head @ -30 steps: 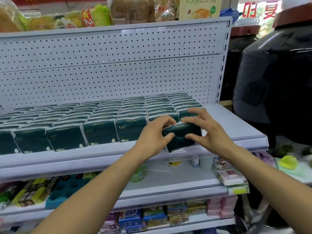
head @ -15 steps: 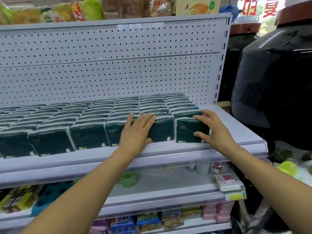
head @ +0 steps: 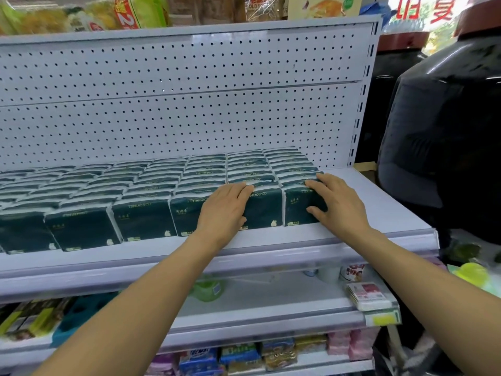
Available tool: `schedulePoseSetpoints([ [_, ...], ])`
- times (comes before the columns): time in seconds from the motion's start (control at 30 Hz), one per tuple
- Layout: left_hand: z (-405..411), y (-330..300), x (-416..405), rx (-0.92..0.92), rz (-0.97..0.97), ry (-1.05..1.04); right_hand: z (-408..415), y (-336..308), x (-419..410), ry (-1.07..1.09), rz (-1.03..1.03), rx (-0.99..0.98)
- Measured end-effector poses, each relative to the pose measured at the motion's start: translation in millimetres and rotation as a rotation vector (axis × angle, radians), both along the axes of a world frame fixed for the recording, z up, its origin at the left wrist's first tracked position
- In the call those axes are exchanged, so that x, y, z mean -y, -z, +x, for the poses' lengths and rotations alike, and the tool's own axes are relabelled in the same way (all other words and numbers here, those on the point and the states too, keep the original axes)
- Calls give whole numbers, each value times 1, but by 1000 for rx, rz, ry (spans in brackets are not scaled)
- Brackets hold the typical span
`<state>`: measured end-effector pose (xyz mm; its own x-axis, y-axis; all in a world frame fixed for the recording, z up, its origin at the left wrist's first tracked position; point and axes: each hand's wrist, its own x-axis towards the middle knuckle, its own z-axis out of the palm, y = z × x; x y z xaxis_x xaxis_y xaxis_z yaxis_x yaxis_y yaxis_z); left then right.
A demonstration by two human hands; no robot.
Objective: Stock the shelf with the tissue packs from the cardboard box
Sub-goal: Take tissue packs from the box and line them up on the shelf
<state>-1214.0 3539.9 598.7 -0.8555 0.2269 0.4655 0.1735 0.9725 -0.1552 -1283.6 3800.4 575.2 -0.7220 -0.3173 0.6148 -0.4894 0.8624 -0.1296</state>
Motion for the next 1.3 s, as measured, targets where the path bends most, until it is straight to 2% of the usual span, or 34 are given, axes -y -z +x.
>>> schedulePoseSetpoints([
  [0.23, 3, -6, -2, 19, -45, -20, 12, -15, 7, 67, 111, 62],
  [0.33, 15, -10, -2, -16, 44, -38, 24, -19, 11, 89, 89, 54],
  [0.43, 42, -7, 1, -142, 158, -26, 43, -21, 18, 55, 22, -14],
  [0.53, 77, 5, 12, -278, 250, -2, 69, -21, 35, -44, -41, -173],
  [0.6, 105, 13, 23, -327, 267, -15, 91, -19, 51, -110, -46, -263],
  [0.7, 149, 25, 51, -342, 267, -80, 127, -8, 84, -165, -37, -282],
  [0.87, 229, 50, 120, -258, 242, -240, 193, 22, 158, -304, -7, -227],
  [1.0, 298, 74, 185, -97, 209, -392, 255, 50, 238, -401, 33, -77],
  [1.17, 397, 104, 279, 28, 256, -489, 343, 84, 351, -458, 67, 94],
  [1.3, 471, 117, 346, 120, 286, -585, 403, 101, 433, -521, 113, 129],
])
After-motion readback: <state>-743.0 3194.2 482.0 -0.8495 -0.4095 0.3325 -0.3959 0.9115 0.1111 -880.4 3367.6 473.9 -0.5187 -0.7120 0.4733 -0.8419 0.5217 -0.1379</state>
